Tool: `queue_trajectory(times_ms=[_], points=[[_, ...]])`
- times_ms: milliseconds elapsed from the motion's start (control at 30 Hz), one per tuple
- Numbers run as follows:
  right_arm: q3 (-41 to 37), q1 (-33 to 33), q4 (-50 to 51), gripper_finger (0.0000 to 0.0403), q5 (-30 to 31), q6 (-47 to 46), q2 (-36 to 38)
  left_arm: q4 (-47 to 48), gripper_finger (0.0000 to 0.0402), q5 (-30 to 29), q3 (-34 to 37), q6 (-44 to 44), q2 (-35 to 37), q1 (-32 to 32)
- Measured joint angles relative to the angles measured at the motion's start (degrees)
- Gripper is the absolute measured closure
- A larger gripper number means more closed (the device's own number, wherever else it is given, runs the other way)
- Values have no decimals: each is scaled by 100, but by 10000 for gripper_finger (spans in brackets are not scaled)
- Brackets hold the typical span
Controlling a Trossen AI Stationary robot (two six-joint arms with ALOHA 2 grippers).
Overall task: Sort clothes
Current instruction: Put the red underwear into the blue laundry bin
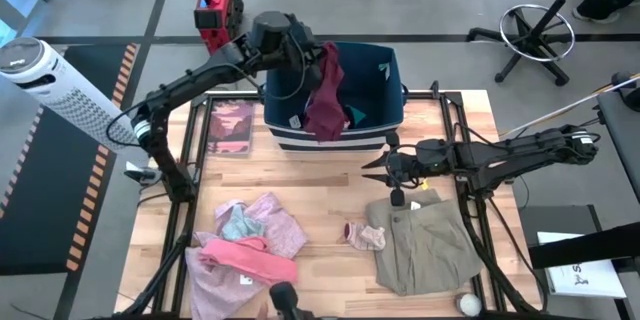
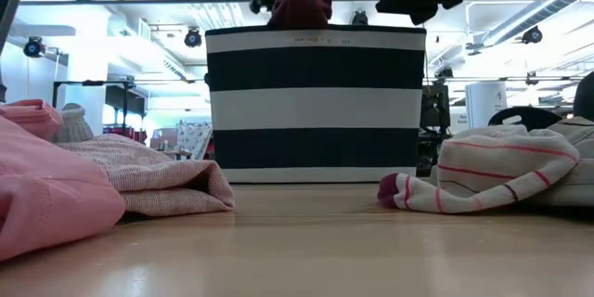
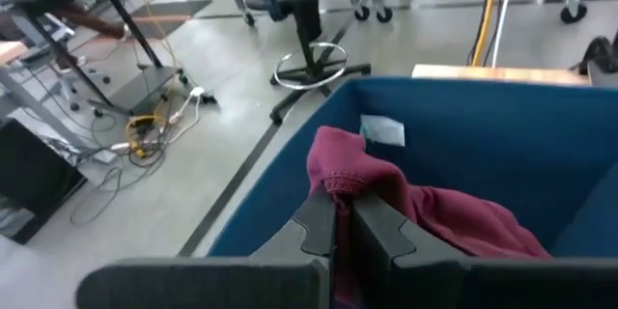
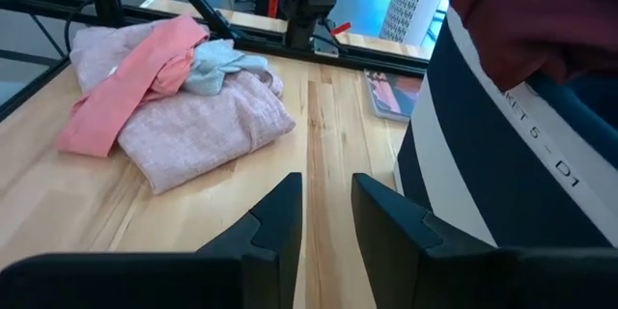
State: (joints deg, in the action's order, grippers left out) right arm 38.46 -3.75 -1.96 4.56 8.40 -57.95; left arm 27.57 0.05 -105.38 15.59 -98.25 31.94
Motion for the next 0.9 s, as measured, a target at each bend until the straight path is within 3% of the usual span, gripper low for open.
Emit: queue_trajectory(times_ms=[333, 600, 900], points=[[92, 0, 20, 306, 1, -32, 87, 17, 401, 226, 93, -14, -257, 548], [157, 2, 72, 317, -1, 18, 85, 101, 401, 465, 96, -131, -527, 669], [157, 0, 361, 315, -5, 19, 85, 1153, 392, 2405, 100, -131, -569, 573]])
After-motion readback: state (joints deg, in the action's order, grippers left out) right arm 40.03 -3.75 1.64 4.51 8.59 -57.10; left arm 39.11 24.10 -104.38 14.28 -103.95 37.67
